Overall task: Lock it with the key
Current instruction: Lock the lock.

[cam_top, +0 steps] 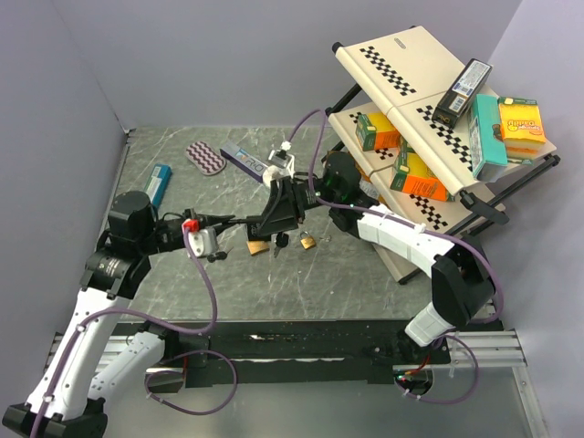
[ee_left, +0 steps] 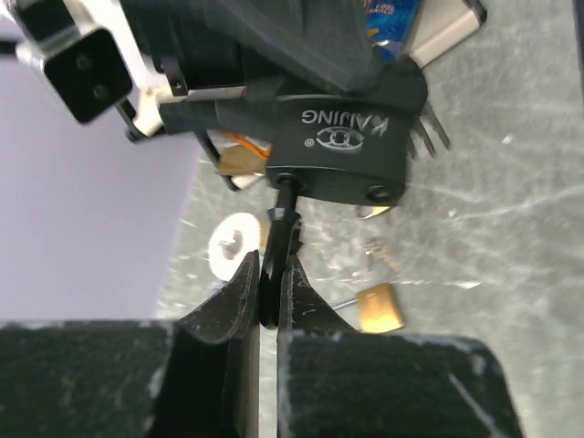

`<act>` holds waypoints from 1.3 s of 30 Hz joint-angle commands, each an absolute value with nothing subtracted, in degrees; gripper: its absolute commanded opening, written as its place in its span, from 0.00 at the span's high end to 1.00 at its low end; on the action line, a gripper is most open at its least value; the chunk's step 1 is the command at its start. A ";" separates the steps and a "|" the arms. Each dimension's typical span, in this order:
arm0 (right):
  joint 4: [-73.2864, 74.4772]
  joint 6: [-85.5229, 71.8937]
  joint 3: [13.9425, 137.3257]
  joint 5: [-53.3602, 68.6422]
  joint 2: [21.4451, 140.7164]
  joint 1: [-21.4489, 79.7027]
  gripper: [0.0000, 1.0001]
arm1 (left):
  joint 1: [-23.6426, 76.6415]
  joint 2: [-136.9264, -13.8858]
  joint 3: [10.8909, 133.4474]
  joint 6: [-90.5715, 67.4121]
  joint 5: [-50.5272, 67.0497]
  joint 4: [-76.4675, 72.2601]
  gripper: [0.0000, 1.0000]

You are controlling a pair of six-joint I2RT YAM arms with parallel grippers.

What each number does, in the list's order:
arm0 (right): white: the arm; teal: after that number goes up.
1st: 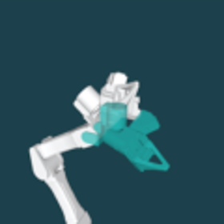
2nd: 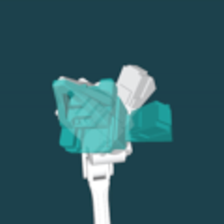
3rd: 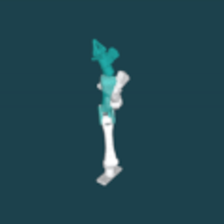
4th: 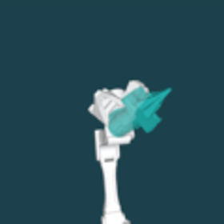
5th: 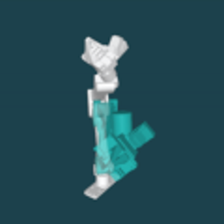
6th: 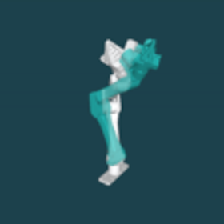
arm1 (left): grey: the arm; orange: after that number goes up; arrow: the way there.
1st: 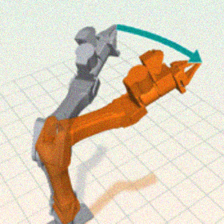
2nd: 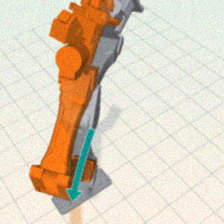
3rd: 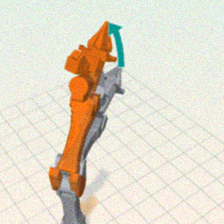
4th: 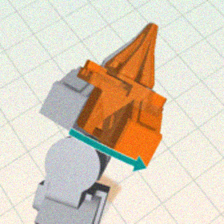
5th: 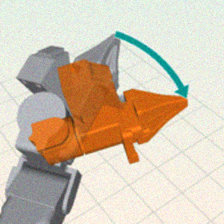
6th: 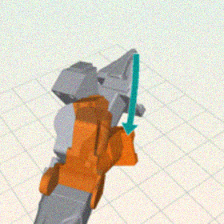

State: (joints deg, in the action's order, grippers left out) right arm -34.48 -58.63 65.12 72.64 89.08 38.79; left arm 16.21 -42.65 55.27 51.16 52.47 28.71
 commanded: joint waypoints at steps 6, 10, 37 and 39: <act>-15.49 -46.77 68.46 64.00 83.33 33.14 0.01 | 15.56 -44.12 56.34 28.66 47.54 16.44 0.99; -3.62 -31.35 69.96 62.58 80.60 32.96 0.00 | 15.29 -45.35 57.65 23.66 49.13 15.64 0.99; 2.20 1.67 69.87 67.06 72.78 36.30 0.19 | 16.61 -54.23 67.86 -1.91 65.92 17.59 0.99; 0.27 0.19 69.00 67.15 72.69 37.08 0.27 | 16.61 -53.53 67.15 -3.24 65.66 15.30 0.99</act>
State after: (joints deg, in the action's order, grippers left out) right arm 5.48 0.34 67.92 64.95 73.36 35.46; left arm 16.34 -55.72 65.71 1.98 63.02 23.92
